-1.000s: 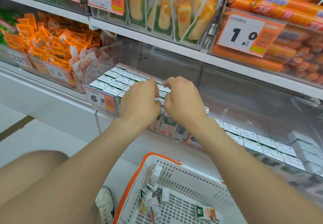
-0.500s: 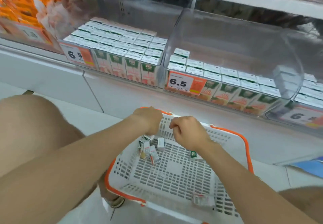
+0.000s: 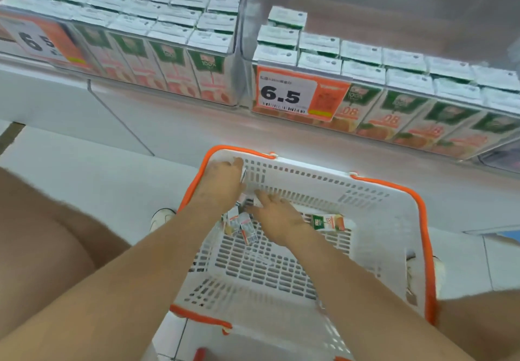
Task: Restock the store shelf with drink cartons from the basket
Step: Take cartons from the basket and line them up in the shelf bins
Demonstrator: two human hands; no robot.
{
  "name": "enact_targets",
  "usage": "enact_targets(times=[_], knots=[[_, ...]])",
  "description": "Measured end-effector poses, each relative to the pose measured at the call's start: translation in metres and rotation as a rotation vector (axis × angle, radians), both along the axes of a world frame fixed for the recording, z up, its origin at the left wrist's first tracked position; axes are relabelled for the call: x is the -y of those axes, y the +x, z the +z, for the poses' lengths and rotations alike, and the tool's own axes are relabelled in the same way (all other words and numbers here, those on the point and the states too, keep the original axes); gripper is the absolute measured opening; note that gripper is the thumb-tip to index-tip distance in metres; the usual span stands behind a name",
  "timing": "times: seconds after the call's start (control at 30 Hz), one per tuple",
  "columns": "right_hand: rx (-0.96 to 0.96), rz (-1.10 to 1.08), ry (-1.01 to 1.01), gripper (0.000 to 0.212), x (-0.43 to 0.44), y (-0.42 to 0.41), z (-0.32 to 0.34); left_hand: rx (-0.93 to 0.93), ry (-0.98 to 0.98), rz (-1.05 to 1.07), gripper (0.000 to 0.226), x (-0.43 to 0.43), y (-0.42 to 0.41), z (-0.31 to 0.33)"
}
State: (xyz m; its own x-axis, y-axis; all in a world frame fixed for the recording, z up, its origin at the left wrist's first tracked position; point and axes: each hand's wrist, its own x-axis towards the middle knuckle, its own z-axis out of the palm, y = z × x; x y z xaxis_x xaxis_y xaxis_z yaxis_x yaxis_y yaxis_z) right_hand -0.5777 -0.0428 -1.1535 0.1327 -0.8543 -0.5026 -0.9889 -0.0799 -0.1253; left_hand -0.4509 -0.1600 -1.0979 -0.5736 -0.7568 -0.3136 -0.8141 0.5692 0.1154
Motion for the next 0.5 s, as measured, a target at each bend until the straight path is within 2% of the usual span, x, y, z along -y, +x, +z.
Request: enact_targets(times=[0.1,0.23,0.33,0.43,0.5], knots=[[-0.039,0.021,0.092,0.078,0.003,0.004,-0.006,-0.02,0.009,0.02,0.037,0.002,-0.001,-0.007],[0.001,-0.124,-0.004,0.065,0.004,0.001,-0.016,-0.056,0.046,0.072,0.04,0.002,-0.002,-0.008],[0.248,-0.4,-0.105,0.038,0.002,-0.009,-0.02,-0.125,0.122,0.053,0.038,0.005,0.0,-0.003],[0.508,-0.66,-0.148,0.037,0.006,-0.021,0.0,-0.22,0.248,0.082,0.031,0.008,0.002,0.005],[0.614,-0.752,-0.155,0.034,0.006,-0.028,0.015,-0.281,0.362,0.114,0.03,0.01,0.004,0.014]])
